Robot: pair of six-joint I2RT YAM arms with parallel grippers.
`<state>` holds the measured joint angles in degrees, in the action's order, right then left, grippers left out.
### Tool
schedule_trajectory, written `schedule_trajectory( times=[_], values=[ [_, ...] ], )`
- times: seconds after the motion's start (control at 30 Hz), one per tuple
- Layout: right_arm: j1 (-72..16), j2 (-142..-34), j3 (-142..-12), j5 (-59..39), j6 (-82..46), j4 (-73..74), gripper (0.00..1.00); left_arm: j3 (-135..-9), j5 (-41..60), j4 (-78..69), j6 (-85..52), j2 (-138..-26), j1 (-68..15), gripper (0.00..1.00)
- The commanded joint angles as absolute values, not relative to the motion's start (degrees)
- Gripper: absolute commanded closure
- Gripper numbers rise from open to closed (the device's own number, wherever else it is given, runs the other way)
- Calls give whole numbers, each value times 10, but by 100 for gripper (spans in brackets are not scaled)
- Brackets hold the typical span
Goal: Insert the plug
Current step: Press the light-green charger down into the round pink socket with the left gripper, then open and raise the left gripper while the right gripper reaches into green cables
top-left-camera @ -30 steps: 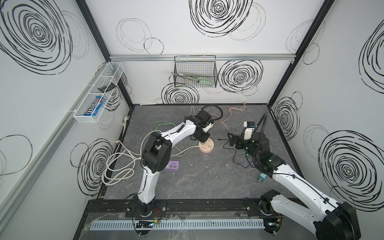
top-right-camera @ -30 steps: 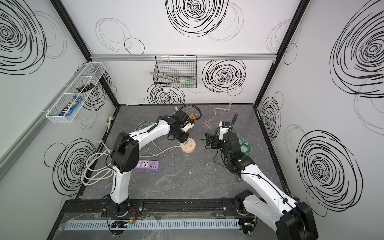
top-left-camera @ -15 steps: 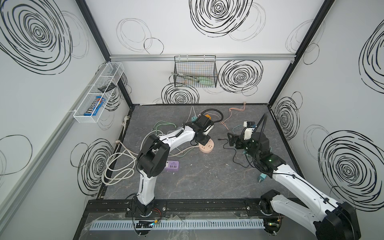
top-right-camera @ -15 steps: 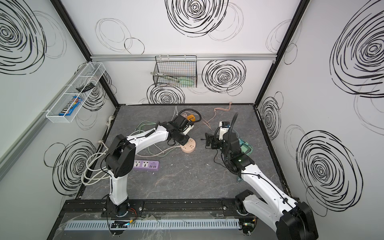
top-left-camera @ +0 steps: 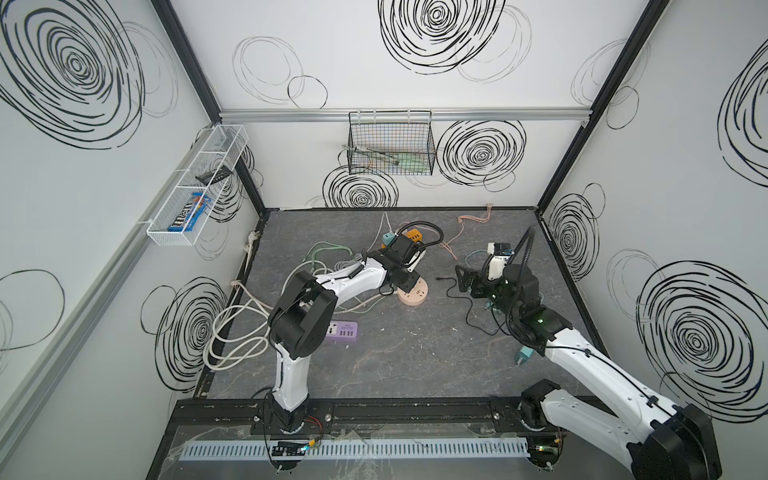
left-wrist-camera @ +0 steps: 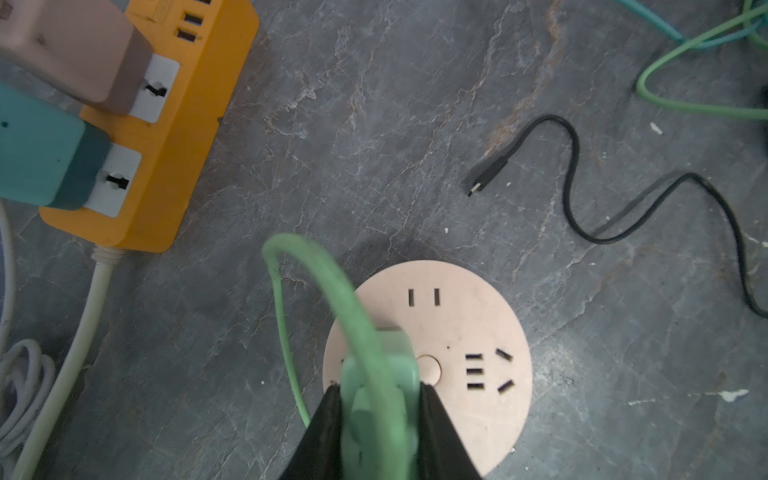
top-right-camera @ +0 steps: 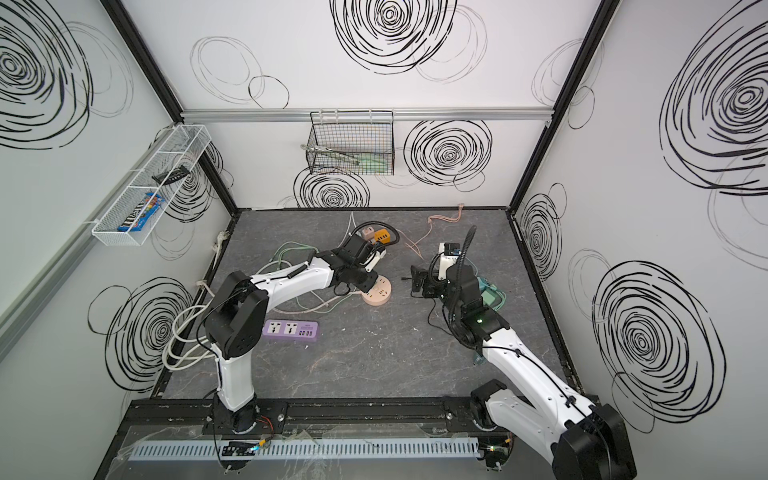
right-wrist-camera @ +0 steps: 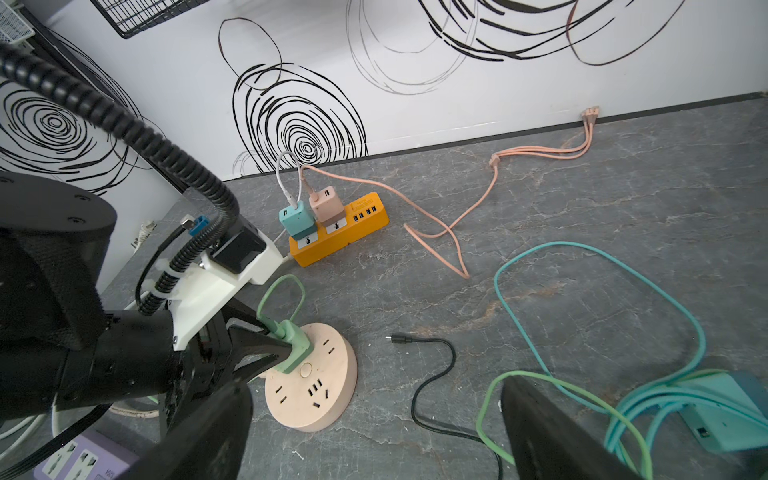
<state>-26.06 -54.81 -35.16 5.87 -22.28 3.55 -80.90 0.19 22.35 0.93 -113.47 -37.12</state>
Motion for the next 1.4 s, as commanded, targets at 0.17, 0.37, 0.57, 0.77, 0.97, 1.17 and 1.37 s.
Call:
schedule_trajectory(
  times=[0.17,0.37,0.57,0.77,0.97,1.17,1.37],
  values=[
    [-257,-534,-367,65,-225,23,3,-839,16,317,171,-1218,-355,100],
    [-256,-518,-365,77,-224,12,3,-902,31,352,312,-1235,-354,100],
    [-256,-506,-365,82,-225,2,3,-977,31,402,343,-1282,-340,100],
    [-256,-498,-365,87,-224,-5,3,-986,30,397,372,-1280,-336,91],
    [-255,-497,-365,85,-224,-5,3,-1002,51,389,353,-1241,-332,59],
    [-254,-501,-361,93,-231,-3,3,-945,105,283,284,-1156,-315,3],
    [-242,-504,-349,115,-257,-4,3,-854,187,167,196,-1068,-293,4]
  ],
)
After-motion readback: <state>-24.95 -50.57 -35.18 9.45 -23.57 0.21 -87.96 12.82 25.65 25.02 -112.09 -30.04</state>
